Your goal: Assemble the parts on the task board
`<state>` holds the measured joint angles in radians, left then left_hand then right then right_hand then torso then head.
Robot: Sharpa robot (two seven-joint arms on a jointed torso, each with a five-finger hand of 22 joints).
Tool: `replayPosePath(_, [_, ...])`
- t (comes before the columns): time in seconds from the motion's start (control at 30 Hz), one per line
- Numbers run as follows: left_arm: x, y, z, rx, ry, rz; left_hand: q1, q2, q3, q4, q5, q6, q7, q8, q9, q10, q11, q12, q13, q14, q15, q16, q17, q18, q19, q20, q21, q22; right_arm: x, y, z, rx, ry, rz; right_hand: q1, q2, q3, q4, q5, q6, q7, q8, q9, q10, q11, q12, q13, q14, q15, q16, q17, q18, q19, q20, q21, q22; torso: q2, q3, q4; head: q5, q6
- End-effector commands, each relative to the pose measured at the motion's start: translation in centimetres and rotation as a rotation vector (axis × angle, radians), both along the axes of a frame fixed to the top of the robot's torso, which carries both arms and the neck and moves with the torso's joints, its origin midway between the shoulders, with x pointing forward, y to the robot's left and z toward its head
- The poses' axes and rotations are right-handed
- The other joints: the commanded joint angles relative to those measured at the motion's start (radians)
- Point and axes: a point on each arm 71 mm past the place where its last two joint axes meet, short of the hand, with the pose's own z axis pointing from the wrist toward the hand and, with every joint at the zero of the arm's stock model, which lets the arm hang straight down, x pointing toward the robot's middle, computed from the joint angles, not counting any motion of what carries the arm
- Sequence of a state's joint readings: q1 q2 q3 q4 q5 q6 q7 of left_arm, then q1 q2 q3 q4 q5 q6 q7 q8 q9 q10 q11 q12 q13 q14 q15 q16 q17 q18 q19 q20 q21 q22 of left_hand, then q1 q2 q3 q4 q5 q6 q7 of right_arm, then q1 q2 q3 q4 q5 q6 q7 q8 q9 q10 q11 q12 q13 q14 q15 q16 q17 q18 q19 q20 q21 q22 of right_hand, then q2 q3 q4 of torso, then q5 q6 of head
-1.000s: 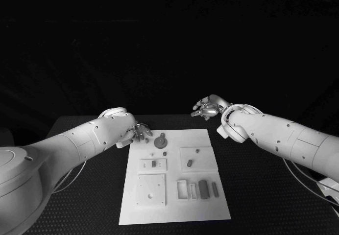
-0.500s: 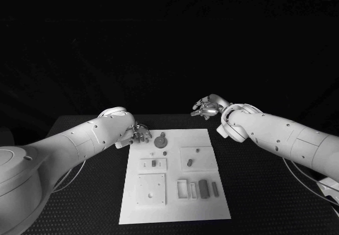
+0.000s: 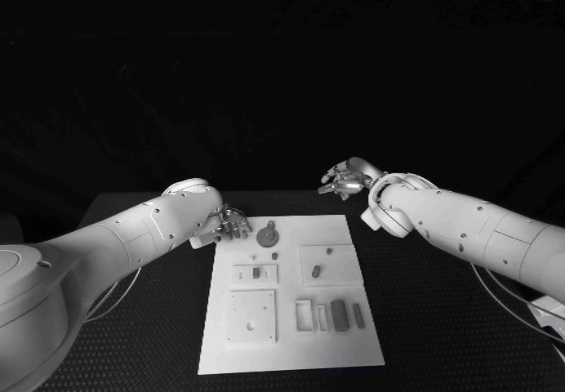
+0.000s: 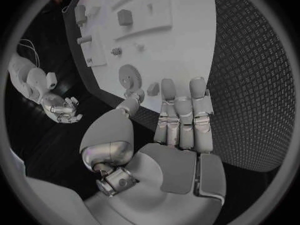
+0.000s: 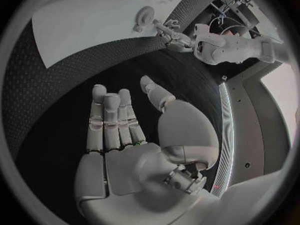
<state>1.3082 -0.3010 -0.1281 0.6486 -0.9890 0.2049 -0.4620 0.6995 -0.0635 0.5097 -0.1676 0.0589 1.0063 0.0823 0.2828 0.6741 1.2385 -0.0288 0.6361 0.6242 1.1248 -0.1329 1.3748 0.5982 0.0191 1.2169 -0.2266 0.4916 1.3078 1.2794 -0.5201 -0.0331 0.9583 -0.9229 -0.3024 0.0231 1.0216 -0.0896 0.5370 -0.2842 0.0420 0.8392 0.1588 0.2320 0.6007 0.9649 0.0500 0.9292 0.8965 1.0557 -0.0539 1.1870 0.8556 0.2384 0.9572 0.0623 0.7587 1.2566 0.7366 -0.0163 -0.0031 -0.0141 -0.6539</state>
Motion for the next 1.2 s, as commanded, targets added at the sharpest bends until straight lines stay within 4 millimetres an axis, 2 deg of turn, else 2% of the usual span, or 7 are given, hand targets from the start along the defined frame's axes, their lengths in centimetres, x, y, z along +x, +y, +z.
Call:
replayPosePath(0.03, [-0.08,-0.42,-0.06,-0.029,0.014,-0.012,0.0,0.016,0.0,-0.009,0.005,0.007,0.0,0.006,-0.001,0.01,0.0,0.006,0.0,0.002,-0.003,0.004,-0.002,0.026,0.005,-0.001,0.006,0.017,-0.01,0.12,-0.02,-0.005,0.003,0.01,-0.002,0.0,-0.003,-0.003,0.005,0.001,0.005,-0.004,0.002,-0.008,0.002,0.006,-0.001,-0.004,0.0,-0.004,0.002,0.017,-0.001,0.006,-0.004,0.002,0.0,0.0006,-0.0004,0.001,0.0])
replayPosePath(0.27, [-0.07,-0.56,-0.05,-0.064,0.015,-0.004,0.039,0.063,0.01,-0.032,0.007,0.005,0.001,0.003,-0.006,0.011,0.001,0.004,-0.001,0.002,-0.002,0.006,-0.009,0.023,0.006,-0.002,0.005,0.018,-0.01,0.15,-0.02,-0.005,0.004,0.011,-0.002,0.0,-0.004,-0.003,0.005,0.001,0.005,-0.004,0.002,-0.008,0.002,0.006,-0.002,-0.004,0.0,-0.004,0.002,0.017,-0.001,0.007,-0.004,0.002,0.0,0.0003,0.0,0.001,-0.001])
replayPosePath(0.5, [-0.02,-0.49,-0.04,-0.079,0.013,0.004,0.072,0.095,0.015,-0.05,0.01,0.0,0.005,0.0,-0.01,0.005,0.005,-0.002,-0.004,-0.003,0.001,0.005,-0.015,0.019,0.001,0.001,0.001,0.017,-0.01,0.14,-0.03,-0.005,0.004,0.011,-0.002,0.0,-0.004,-0.003,0.005,0.001,0.005,-0.004,0.002,-0.008,0.002,0.007,-0.002,-0.004,0.0,-0.004,0.002,0.017,-0.001,0.007,-0.004,0.002,0.0,-0.0001,-0.0004,0.002,-0.001])
replayPosePath(0.83, [-0.02,-0.41,-0.1,-0.104,0.027,0.016,0.118,0.126,0.029,-0.068,0.01,0.011,0.003,0.007,-0.009,0.01,0.002,-0.003,-0.006,-0.002,0.0,0.009,-0.02,0.018,0.003,0.0,0.001,0.018,0.0,0.15,-0.04,-0.005,0.005,0.011,-0.003,0.0,-0.004,-0.002,0.005,0.001,0.005,-0.004,0.002,-0.008,0.002,0.007,-0.003,-0.004,0.0,-0.004,0.002,0.017,-0.001,0.007,-0.004,0.002,0.001,-0.0001,0.0001,0.002,-0.003])
replayPosePath(0.9, [-0.02,-0.36,-0.1,-0.104,0.026,0.017,0.144,0.114,0.066,-0.048,-0.003,0.019,0.0,0.011,-0.009,0.015,0.001,-0.004,-0.008,0.0,-0.002,0.01,-0.022,0.016,0.007,0.0,0.001,0.016,0.0,0.16,-0.03,-0.005,0.005,0.011,-0.003,0.0,-0.005,-0.002,0.005,0.001,0.005,-0.004,0.002,-0.008,0.002,0.007,-0.003,-0.004,0.0,-0.004,0.002,0.017,-0.001,0.008,-0.005,0.002,0.0,0.0,0.0001,0.002,-0.003])
replayPosePath(1.0, [-0.01,-0.23,-0.09,-0.105,0.024,0.018,0.172,0.128,0.086,-0.048,-0.002,0.04,-0.005,0.026,-0.003,0.023,-0.004,-0.002,-0.008,0.005,-0.006,0.015,-0.023,0.016,0.013,-0.003,0.004,0.019,0.0,0.16,-0.04,-0.005,0.005,0.012,-0.004,0.0,-0.005,-0.002,0.005,0.001,0.005,-0.004,0.002,-0.008,0.002,0.007,-0.003,-0.004,0.0,-0.004,0.002,0.017,-0.001,0.008,-0.005,0.002,0.001,-0.0001,0.0,0.003,-0.004])
replayPosePath(1.2, [-0.01,0.0,-0.07,-0.11,0.021,0.019,0.199,0.138,0.095,-0.061,0.034,0.074,-0.019,0.056,0.024,0.049,-0.015,-0.007,-0.01,0.015,-0.016,0.026,-0.025,0.012,0.023,-0.009,0.013,0.021,0.03,0.09,-0.05,-0.006,0.005,0.01,-0.007,0.0,-0.006,-0.001,0.005,0.001,0.005,-0.004,0.002,-0.009,0.003,0.008,-0.004,-0.004,0.0,-0.004,0.002,0.017,-0.001,0.009,-0.005,0.003,0.0,0.0,0.0003,0.003,-0.005])
